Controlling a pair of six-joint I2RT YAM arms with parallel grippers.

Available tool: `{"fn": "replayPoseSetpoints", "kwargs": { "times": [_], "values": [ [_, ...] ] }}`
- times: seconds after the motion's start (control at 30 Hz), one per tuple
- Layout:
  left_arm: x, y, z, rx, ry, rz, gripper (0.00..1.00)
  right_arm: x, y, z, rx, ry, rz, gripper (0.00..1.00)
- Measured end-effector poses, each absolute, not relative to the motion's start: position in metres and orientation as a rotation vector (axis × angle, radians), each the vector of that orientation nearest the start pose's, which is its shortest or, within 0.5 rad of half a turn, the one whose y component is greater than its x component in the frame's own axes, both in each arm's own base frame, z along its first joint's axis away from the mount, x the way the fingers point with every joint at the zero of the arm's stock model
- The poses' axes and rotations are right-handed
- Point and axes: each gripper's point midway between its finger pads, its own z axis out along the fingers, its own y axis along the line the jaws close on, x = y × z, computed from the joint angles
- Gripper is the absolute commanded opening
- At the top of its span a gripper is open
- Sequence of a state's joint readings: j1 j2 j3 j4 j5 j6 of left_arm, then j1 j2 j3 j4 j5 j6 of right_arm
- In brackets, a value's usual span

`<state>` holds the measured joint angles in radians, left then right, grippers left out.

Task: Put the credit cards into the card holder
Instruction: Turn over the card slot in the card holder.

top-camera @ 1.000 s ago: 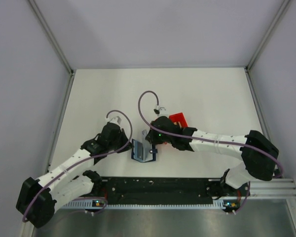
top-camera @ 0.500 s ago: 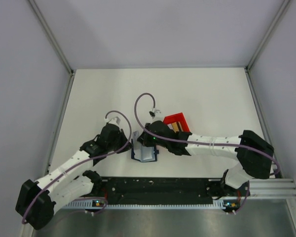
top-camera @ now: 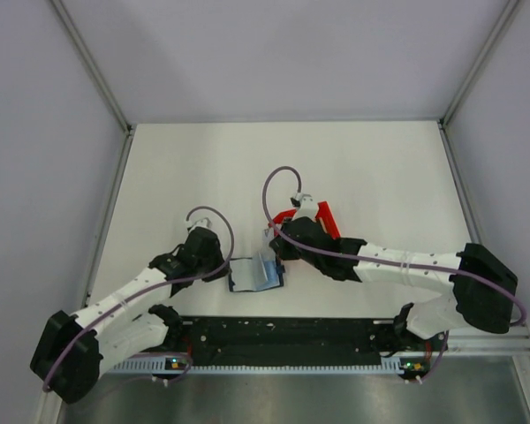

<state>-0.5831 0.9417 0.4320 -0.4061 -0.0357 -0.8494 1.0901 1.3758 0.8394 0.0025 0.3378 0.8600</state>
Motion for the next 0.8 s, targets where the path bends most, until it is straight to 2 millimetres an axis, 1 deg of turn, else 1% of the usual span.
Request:
{"fn": "replayPoseSetpoints", "kwargs": {
  "times": [0.07, 0.13, 0.2, 0.47, 0.67, 0.8],
  "values": [
    [0.183, -0.151, 0.04, -0.361, 2.559, -0.53, 0.0, 0.215, 0.338, 0.128, -0.038, 2.228, 0.759, 0.0],
    [0.182, -0.149, 0.038, -0.366, 2.561, -0.522, 0.0, 0.215, 0.329, 0.117, -0.032, 2.256, 0.722, 0.0],
    [0.183, -0.148, 0.037, -0.37, 2.562, -0.514, 0.0, 0.214, 0.324, 0.111, -0.028, 2.271, 0.7, 0.0],
    [0.178, -0.145, 0.021, -0.388, 2.614, -0.463, 0.0, 0.217, 0.319, 0.108, -0.018, 2.283, 0.678, 0.0],
    [0.181, -0.147, 0.021, -0.388, 2.605, -0.472, 0.0, 0.214, 0.32, 0.105, -0.033, 2.302, 0.69, 0.0],
    [0.182, -0.147, 0.021, -0.387, 2.604, -0.474, 0.0, 0.211, 0.321, 0.095, -0.047, 2.331, 0.679, 0.0]
  ]
}}
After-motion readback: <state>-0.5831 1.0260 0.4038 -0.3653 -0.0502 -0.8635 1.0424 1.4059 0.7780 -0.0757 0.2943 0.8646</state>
